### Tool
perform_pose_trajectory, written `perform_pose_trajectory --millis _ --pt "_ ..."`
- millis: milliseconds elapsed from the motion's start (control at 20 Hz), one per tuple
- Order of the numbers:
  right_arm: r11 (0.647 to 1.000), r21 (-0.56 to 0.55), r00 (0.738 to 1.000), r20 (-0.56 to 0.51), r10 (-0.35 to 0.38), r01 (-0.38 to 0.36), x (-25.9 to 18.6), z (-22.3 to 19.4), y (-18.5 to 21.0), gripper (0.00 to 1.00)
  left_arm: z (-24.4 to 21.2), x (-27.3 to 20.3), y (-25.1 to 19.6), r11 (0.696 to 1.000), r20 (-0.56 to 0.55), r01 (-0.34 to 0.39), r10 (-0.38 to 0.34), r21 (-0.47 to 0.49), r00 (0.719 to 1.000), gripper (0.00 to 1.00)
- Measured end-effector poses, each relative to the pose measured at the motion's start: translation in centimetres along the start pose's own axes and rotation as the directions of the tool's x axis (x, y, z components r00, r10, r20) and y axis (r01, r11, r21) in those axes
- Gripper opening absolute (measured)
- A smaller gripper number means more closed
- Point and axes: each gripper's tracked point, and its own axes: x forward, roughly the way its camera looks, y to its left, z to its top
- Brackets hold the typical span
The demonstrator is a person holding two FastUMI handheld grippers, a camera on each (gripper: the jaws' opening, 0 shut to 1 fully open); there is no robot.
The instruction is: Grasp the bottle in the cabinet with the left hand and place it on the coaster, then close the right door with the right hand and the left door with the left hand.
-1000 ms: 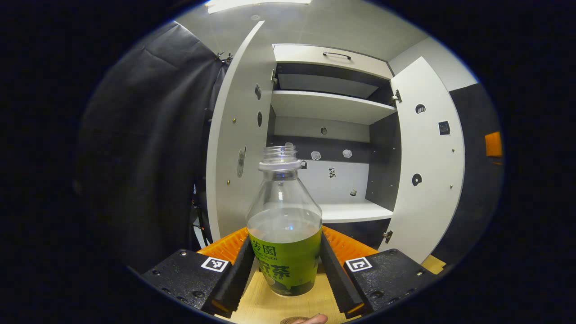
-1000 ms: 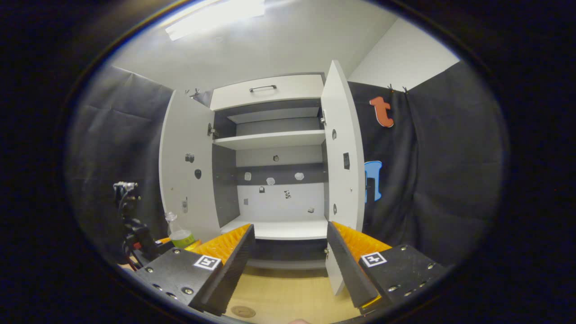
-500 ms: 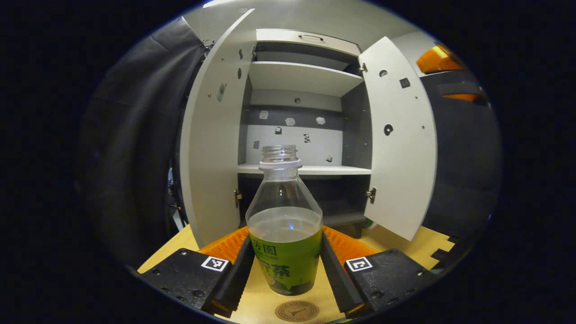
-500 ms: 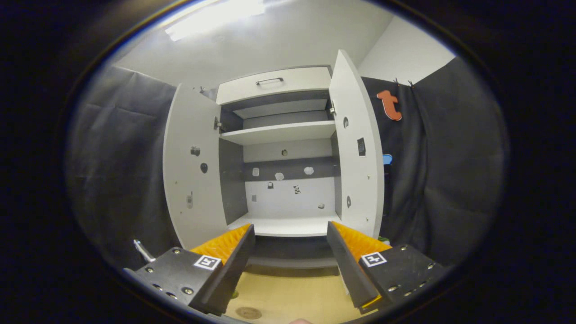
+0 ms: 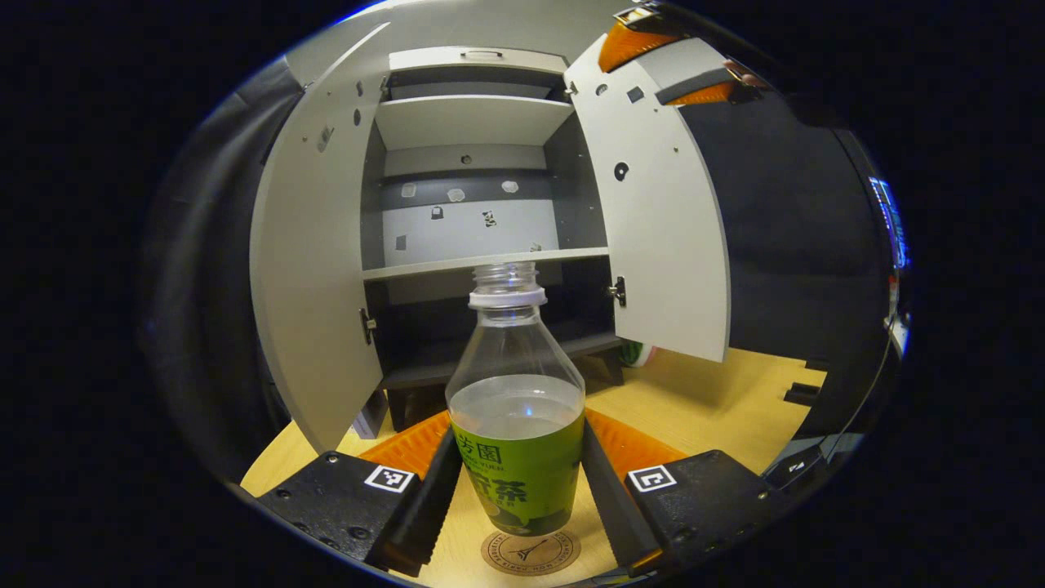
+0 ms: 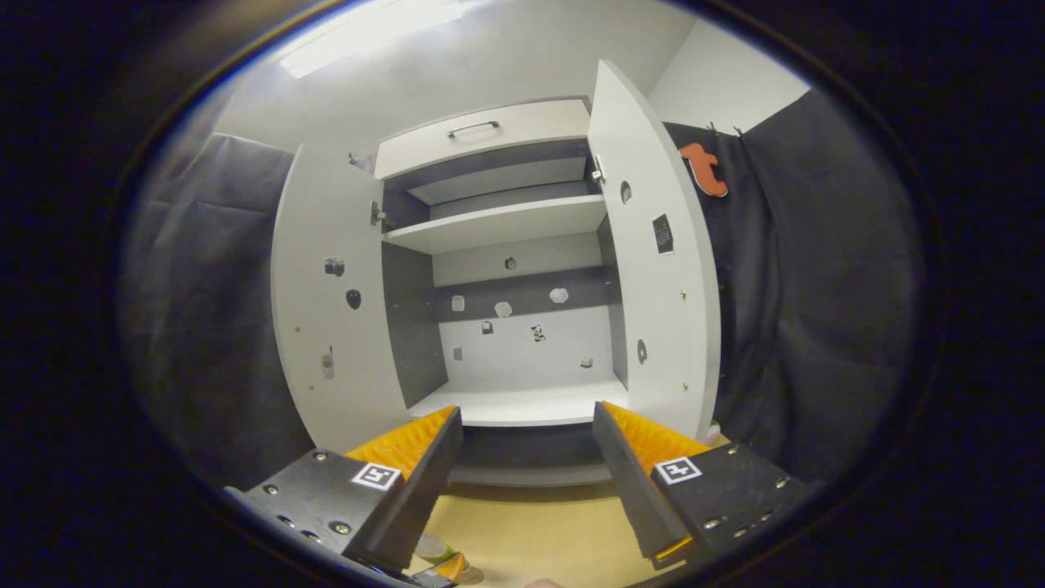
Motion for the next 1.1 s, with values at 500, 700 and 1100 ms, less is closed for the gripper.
perform_pose_trajectory --millis 500,700,1100 --pt "1.000 0.018 0.999 -0.034 0.016 -0.015 0.6 -1.2 0.7 0.98 -4.0 -0.6 0.3 0.997 -0.102 0.055 -0.048 0.061 0.994 0.84" --pt "1.000 -0.008 0.999 -0.029 0.021 -0.022 0.4 -0.9 0.6 0.98 -3.6 -1.3 1.2 0.998 -0.130 0.036 -0.029 0.051 0.991 0.89" --pt "1.000 0.003 1.000 -0.006 0.004 -0.004 -1.3 0.0 -1.0 0.98 2.6 -3.3 2.1 0.999 -0.146 0.010 -0.017 -0.046 0.989 0.91"
